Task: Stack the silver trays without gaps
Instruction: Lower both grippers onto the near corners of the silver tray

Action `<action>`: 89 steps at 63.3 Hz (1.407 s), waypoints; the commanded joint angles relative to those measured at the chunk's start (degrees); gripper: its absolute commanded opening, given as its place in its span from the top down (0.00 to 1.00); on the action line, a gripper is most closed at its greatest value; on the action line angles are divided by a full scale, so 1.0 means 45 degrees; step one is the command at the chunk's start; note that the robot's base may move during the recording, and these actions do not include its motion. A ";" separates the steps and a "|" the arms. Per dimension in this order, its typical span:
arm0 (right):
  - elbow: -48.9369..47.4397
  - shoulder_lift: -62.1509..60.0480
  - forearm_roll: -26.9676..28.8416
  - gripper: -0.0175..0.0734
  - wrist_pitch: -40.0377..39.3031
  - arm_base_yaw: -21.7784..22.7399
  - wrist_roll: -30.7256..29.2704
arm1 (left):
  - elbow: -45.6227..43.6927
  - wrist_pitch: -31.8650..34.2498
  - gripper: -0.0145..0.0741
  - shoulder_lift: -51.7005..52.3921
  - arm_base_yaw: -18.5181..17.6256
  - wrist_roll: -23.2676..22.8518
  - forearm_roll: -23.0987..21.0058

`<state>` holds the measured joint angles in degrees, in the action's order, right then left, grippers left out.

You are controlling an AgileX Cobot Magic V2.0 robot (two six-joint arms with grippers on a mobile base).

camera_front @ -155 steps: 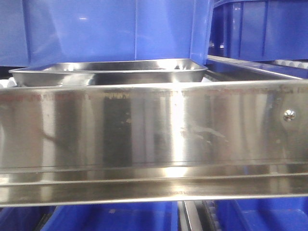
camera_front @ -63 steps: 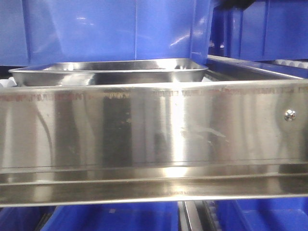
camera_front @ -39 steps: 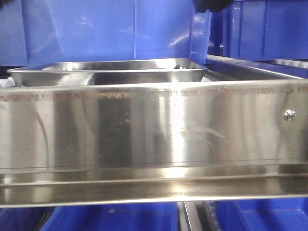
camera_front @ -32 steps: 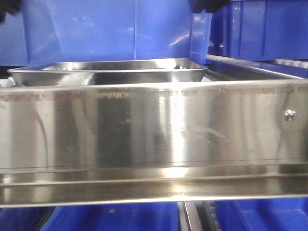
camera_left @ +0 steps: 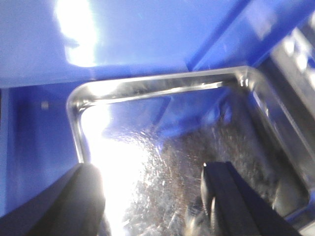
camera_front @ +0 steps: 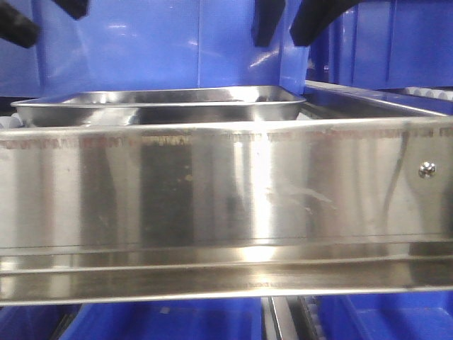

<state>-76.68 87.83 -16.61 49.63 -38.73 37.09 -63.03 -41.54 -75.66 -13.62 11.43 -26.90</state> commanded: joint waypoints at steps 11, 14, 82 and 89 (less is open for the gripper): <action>-0.0621 0.0428 -0.0290 0.64 0.0559 0.0065 0.0012 | -0.0508 -0.0559 0.46 -0.0692 -0.0059 -0.0756 0.1109; -0.0621 0.0514 -0.0318 0.64 0.0539 0.0080 0.0072 | -0.0508 -0.0581 0.46 -0.0832 -0.0059 -0.1097 0.1383; -0.0548 0.2072 0.0049 0.64 0.0670 0.0713 0.0583 | -0.0508 0.0433 0.46 -0.2085 -0.0059 -0.1355 0.1979; -0.0548 0.2189 0.0197 0.64 0.0693 0.0713 0.0583 | -0.0508 0.0455 0.46 -0.2085 -0.0059 -0.1355 0.1979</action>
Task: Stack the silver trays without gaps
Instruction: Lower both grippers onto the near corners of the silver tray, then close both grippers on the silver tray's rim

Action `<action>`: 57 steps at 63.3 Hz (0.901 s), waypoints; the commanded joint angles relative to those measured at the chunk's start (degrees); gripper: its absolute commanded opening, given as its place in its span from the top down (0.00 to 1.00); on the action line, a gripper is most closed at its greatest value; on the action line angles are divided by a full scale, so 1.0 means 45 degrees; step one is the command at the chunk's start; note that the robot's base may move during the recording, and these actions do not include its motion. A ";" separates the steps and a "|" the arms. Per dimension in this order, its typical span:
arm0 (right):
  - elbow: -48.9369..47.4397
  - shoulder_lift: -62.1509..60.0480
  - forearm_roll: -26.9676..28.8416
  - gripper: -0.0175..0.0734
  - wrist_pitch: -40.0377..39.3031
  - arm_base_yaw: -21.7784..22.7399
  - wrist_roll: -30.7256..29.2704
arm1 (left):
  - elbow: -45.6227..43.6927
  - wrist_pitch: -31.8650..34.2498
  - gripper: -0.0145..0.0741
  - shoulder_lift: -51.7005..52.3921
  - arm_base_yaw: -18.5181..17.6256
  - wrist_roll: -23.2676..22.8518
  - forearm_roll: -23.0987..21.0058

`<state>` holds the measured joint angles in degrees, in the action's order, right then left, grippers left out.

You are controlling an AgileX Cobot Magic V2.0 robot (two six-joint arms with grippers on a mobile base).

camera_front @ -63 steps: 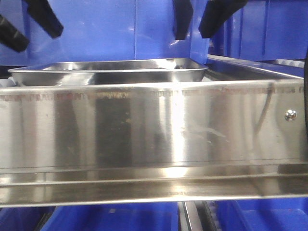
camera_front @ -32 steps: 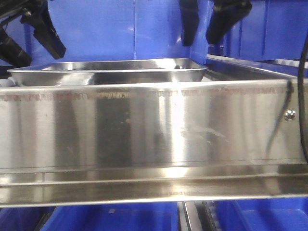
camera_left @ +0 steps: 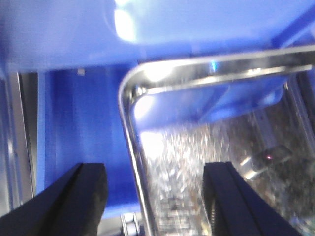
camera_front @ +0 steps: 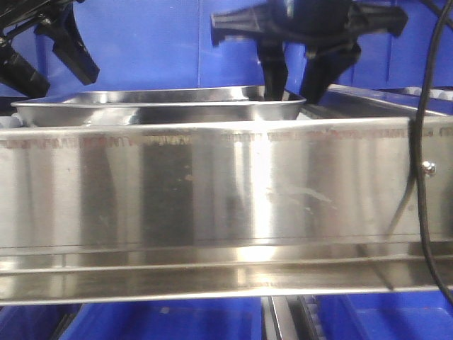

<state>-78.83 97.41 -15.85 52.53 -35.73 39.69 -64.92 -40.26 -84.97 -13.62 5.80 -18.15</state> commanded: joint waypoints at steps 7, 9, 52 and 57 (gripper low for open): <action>-0.0070 0.0151 0.0116 0.64 0.0000 0.0046 0.0006 | -0.0086 0.0167 0.46 -0.0091 -0.0059 -0.0104 0.0034; -0.0070 0.0171 0.0116 0.64 0.0000 0.0046 0.0006 | -0.0086 0.0167 0.46 -0.0149 -0.0059 -0.0104 0.0034; -0.0070 0.0178 0.0116 0.64 -0.0050 0.0046 -0.0018 | -0.0086 0.0202 0.68 -0.0899 -0.0059 -0.0104 -0.0041; -0.0070 0.0178 0.0116 0.64 -0.0050 0.0046 -0.0018 | -0.0086 0.0202 0.68 -0.0899 -0.0059 -0.0104 -0.0041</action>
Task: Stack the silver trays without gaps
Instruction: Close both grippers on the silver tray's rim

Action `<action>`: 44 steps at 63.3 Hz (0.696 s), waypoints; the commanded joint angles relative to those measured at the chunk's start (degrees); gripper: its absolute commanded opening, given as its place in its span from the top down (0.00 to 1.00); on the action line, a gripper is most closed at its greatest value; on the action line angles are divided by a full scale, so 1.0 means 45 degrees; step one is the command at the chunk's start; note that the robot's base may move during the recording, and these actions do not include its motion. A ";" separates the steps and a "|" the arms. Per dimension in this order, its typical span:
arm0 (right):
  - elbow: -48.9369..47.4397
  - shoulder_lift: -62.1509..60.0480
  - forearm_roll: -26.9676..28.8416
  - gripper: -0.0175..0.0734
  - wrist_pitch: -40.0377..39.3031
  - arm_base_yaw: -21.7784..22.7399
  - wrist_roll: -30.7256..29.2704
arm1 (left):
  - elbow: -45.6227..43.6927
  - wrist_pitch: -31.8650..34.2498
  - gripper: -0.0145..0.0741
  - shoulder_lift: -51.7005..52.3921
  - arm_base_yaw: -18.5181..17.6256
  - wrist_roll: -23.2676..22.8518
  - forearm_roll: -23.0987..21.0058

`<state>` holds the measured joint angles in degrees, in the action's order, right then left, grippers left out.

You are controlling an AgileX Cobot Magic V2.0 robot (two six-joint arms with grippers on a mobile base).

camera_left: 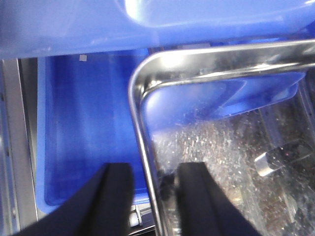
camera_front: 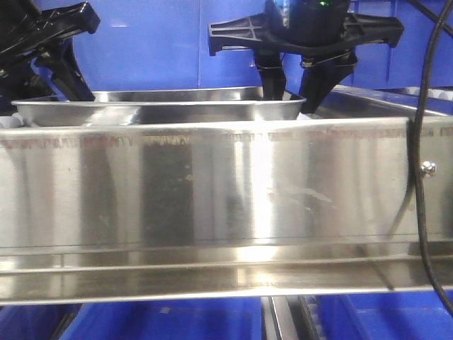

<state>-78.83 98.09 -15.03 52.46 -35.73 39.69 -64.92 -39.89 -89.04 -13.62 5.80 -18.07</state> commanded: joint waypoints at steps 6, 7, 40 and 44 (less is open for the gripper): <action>-0.0070 0.0027 -0.0067 0.64 -0.0035 0.0046 -0.0018 | -0.0086 0.0119 0.68 0.0005 -0.0059 -0.0104 -0.0037; -0.0070 0.0027 -0.0067 0.64 -0.0035 0.0046 -0.0018 | -0.0086 0.0119 0.68 0.0005 -0.0059 -0.0104 -0.0037; -0.0070 0.0027 -0.0067 0.64 -0.0035 0.0046 -0.0018 | -0.0086 -0.0052 0.68 -0.0573 -0.0059 -0.0104 0.0438; -0.0070 0.0027 -0.0042 0.64 -0.0035 0.0046 -0.0018 | -0.0086 -0.0105 0.68 -0.0659 -0.0059 -0.0104 0.0402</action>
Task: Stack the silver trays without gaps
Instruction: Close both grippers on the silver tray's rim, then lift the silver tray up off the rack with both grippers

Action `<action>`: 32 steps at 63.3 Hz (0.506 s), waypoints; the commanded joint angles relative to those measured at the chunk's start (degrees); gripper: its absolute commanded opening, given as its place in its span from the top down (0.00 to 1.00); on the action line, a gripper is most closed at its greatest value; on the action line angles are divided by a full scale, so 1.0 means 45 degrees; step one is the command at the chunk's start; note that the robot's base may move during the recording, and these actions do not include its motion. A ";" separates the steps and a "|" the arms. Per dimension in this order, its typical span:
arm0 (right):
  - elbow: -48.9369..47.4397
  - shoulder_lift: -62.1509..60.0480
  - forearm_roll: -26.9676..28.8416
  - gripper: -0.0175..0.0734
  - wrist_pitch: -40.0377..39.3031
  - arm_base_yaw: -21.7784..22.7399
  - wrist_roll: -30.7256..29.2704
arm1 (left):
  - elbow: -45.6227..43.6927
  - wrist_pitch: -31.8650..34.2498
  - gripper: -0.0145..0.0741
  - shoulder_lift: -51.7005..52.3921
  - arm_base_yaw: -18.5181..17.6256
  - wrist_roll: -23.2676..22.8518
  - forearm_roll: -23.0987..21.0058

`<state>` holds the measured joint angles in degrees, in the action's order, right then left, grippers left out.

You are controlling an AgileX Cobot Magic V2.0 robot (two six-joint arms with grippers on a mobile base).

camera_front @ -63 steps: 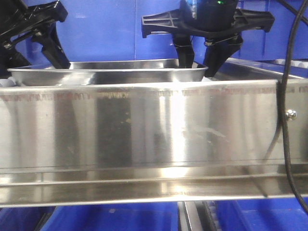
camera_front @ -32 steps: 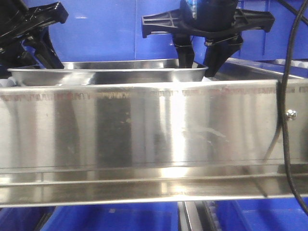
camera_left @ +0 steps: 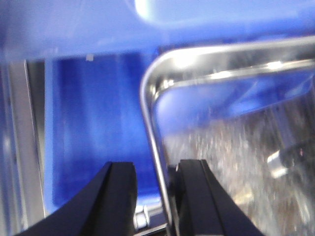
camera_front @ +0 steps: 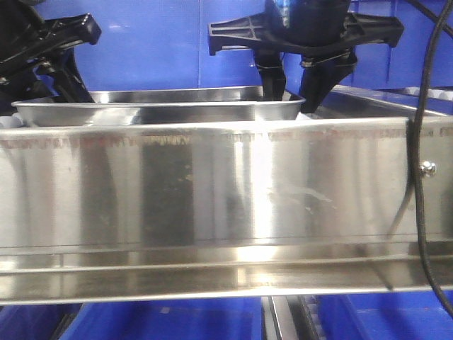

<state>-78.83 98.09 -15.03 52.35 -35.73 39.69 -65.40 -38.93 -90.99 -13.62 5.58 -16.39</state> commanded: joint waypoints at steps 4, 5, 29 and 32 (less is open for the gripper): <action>-0.0070 0.0027 -0.0042 0.64 -0.0011 0.0046 -0.0018 | 0.0020 -0.0351 0.68 -0.0250 -0.0059 -0.0054 0.0030; -0.0070 0.0027 -0.0042 0.64 -0.0011 0.0046 -0.0018 | 0.0020 -0.0351 0.68 -0.0250 -0.0059 -0.0054 0.0030; -0.0093 0.0002 -0.0014 0.89 -0.0011 0.0046 -0.0018 | 0.0020 -0.0849 0.85 -0.0190 -0.0059 -0.0054 -0.0145; -0.0093 -0.0054 -0.0014 0.89 -0.0011 0.0046 -0.0018 | 0.0020 -0.0899 0.85 -0.0085 -0.0059 -0.0054 -0.0255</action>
<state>-79.07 98.09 -14.15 51.61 -35.73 40.37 -65.64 -39.28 -91.37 -13.62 4.72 -18.37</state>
